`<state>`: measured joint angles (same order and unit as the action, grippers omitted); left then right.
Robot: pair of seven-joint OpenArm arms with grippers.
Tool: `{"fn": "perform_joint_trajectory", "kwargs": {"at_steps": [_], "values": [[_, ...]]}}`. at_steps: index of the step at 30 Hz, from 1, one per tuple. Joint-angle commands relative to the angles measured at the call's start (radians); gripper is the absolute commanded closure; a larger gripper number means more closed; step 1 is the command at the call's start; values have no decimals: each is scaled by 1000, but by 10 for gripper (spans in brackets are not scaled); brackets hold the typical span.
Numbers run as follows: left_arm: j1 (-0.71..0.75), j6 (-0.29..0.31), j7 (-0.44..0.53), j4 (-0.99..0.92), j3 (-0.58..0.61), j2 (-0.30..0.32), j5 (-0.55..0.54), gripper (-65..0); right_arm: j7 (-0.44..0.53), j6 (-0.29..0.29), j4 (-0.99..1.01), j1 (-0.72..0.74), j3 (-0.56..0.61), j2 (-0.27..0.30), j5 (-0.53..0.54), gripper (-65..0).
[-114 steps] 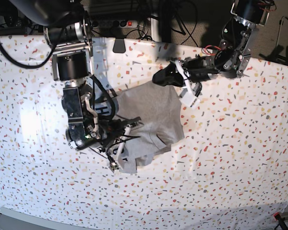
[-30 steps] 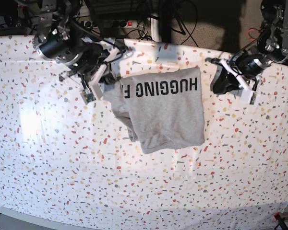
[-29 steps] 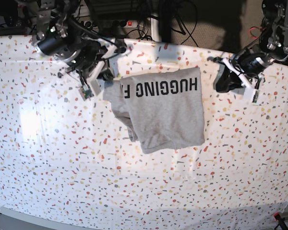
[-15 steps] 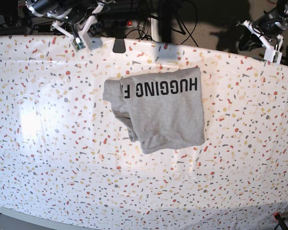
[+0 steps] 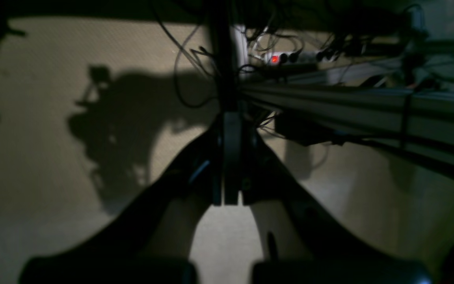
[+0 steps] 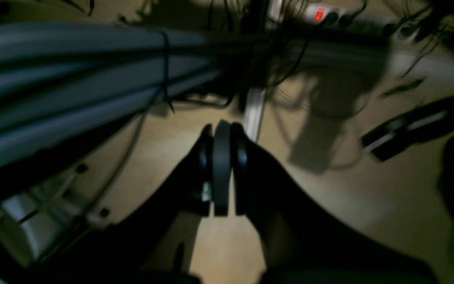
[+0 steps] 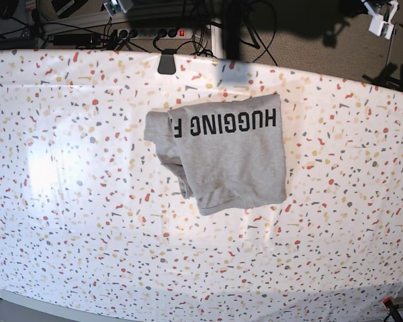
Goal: Fold the T-shirt properly
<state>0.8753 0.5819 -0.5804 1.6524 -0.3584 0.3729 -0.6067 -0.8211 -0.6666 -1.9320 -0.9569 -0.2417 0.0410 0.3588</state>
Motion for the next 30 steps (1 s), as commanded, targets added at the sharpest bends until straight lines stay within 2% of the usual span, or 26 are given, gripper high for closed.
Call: {"fn": "perform_joint_trajectory", "kwargs": {"at_steps": [1,5,10,13,18,22,24,28,30], "values": [[16,19,14,-16,-6,1,-11,0,26,-7,31,-1,0,1,-12,0],[13,53,86,-145,-6,-31,-3,0,96,-6,244,75,0,4,-108,0],[-61,59,175,-375,-6,-84,164,0,166,-3,537,216,0,7,-198,0],[-129,58,220,-539,-6,-109,216,0,225,-2,714,304,0,9,-237,0],[-256,58,246,-803,-6,-126,219,0,246,3,964,437,0,9,-236,0],[-358,58,254,-965,-6,-130,277,0,276,5,1109,525,0,9,-256,0],[-404,39,261,-1027,-6,-136,313,0,286,5,1161,562,0,9,-255,0],[-476,-35,266,-1116,-6,-169,322,0,305,5,1233,622,0,9,-255,0],[-507,-49,280,-1148,-6,-193,339,0,328,6,1261,647,0,9,-255,0]]}}
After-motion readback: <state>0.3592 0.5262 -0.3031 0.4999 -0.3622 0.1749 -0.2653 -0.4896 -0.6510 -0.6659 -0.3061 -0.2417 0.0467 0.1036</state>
